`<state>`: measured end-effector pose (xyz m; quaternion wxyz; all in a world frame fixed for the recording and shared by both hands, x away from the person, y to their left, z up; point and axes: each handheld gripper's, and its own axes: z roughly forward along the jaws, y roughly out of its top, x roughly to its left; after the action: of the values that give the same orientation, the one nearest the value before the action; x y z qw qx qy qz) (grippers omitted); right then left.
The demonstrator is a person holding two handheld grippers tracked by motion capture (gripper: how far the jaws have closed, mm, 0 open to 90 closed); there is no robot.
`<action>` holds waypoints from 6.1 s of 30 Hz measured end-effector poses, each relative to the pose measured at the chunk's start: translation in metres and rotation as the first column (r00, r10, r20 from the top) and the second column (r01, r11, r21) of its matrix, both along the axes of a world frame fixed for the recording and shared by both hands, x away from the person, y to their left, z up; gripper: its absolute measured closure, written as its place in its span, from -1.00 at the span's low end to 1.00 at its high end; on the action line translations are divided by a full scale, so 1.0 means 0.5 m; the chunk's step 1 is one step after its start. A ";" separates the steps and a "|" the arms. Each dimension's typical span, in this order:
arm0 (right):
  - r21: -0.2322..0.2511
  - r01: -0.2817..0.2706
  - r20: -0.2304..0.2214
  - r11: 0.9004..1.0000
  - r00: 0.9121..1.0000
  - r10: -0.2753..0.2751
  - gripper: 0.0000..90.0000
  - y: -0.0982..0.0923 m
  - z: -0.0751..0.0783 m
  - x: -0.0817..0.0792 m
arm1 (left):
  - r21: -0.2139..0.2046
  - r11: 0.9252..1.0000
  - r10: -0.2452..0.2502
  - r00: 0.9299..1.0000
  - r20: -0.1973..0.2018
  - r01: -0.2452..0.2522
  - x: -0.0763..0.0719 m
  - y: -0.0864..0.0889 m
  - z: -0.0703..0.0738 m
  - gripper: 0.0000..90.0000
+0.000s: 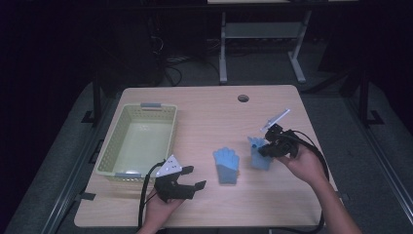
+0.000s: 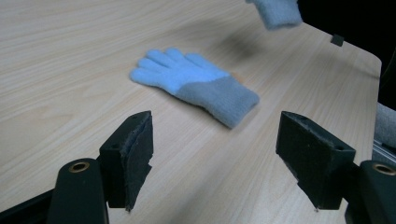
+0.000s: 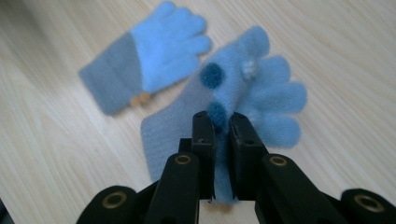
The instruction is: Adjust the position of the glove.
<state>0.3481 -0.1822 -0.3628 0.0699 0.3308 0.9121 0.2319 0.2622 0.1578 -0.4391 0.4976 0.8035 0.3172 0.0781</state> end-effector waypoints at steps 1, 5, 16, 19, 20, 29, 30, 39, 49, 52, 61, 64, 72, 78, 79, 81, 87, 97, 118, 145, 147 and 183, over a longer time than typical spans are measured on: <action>0.003 -0.011 0.002 1.000 1.000 0.011 0.83 0.007 0.001 -0.001 | 0.000 1.000 0.000 1.000 0.004 0.000 -0.001 0.000 0.001 -0.40; -0.002 -0.051 0.007 0.999 0.999 0.051 0.83 0.035 0.004 -0.002 | -0.004 1.000 -0.004 1.000 0.005 0.004 0.000 0.002 -0.001 -0.40; 0.008 -0.146 -0.034 0.989 0.989 0.146 0.82 0.108 -0.016 0.005 | 0.001 1.000 -0.011 1.000 0.002 0.011 0.000 0.001 -0.002 -0.40; 0.001 -0.167 -0.039 0.986 0.985 0.167 0.82 0.129 -0.024 0.009 | 0.000 1.000 -0.009 1.000 0.004 0.009 -0.002 0.001 0.001 -0.40; -0.001 -0.174 -0.042 0.985 0.984 0.174 0.82 0.136 -0.026 0.010 | 0.002 1.000 -0.009 1.000 0.008 0.009 -0.002 0.002 0.001 -0.40; -0.024 -0.226 -0.071 0.974 0.972 0.223 0.81 0.186 -0.049 0.021 | -0.010 1.000 0.009 1.000 0.004 -0.009 0.001 0.009 0.004 -0.40; -0.034 -0.226 -0.070 0.973 0.972 0.224 0.81 0.189 -0.051 0.021 | -0.014 1.000 0.011 1.000 0.005 -0.011 0.001 0.009 0.004 -0.40; -0.043 -0.233 -0.113 0.972 0.967 0.227 0.80 0.199 -0.064 0.025 | -0.003 1.000 0.000 1.000 0.004 0.000 0.001 0.006 0.002 -0.40; -0.062 -0.226 -0.110 0.972 0.970 0.218 0.77 0.208 -0.082 0.028 | -0.007 1.000 0.000 1.000 0.003 0.000 0.001 0.008 0.003 -0.40; -0.072 -0.223 -0.115 0.972 0.970 0.214 0.76 0.208 -0.089 0.028 | -0.004 1.000 -0.002 1.000 0.002 0.002 0.001 0.008 0.004 -0.40; -0.086 -0.219 -0.108 0.972 0.972 0.210 0.68 0.212 -0.103 0.028 | 0.003 1.000 -0.005 1.000 0.005 0.005 -0.001 0.007 0.004 -0.40; -0.083 -0.210 -0.104 0.974 0.974 0.201 0.45 0.210 -0.106 0.031 | 0.000 1.000 -0.004 1.000 0.000 0.004 0.000 0.006 0.002 -0.40; -0.021 -0.146 -0.041 0.989 0.989 0.145 0.66 0.202 -0.092 0.030 | -0.005 1.000 -0.010 1.000 -0.003 0.010 -0.001 0.003 0.002 -0.40; -0.030 -0.127 -0.079 0.991 0.989 0.125 0.78 0.210 -0.125 0.032 | -0.021 1.000 -0.016 1.000 -0.015 0.016 -0.003 0.001 0.000 -0.28; -0.043 -0.123 -0.092 0.991 0.989 0.119 0.79 0.211 -0.135 0.032 | -0.019 1.000 -0.017 1.000 -0.016 0.016 -0.004 0.000 0.000 -0.26; -0.023 -0.120 -0.098 0.993 0.988 0.117 0.78 0.208 -0.146 0.032 | -0.021 1.000 -0.018 1.000 -0.019 0.017 -0.003 -0.001 -0.001 -0.26; 0.049 -0.089 -0.109 0.995 0.990 0.094 0.53 0.187 -0.135 0.033 | -0.027 0.999 -0.023 0.999 -0.044 0.022 -0.001 -0.006 -0.006 -0.25; 0.164 -0.010 -0.093 0.986 0.995 0.025 0.22 0.137 -0.118 -0.006 | -0.038 0.999 -0.007 0.996 -0.092 0.004 0.004 -0.024 -0.006 -0.24; 0.315 0.207 -0.160 0.926 0.974 -0.163 -0.14 0.080 -0.135 -0.045 | 0.016 0.989 0.143 0.935 -0.324 -0.145 0.085 -0.099 -0.010 -0.41; 0.384 0.365 -0.295 0.848 0.919 -0.262 0.12 0.078 -0.201 -0.049 | -0.037 0.992 0.083 0.860 -0.503 -0.117 0.122 -0.125 -0.064 0.19; 0.385 0.365 -0.288 0.848 0.920 -0.265 0.16 0.080 -0.202 -0.052 | -0.041 0.993 0.076 0.860 -0.505 -0.112 0.123 -0.125 -0.064 0.20; 0.445 0.400 -0.346 0.801 0.902 -0.258 0.66 0.084 -0.195 -0.055 | -0.163 0.982 -0.020 0.815 -0.580 -0.092 0.155 -0.122 -0.071 0.59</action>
<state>0.3208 -0.1400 -0.4605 -0.1037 0.5203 0.7474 0.4000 0.3395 0.0969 -0.4748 0.4480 0.7337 0.4743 -0.1899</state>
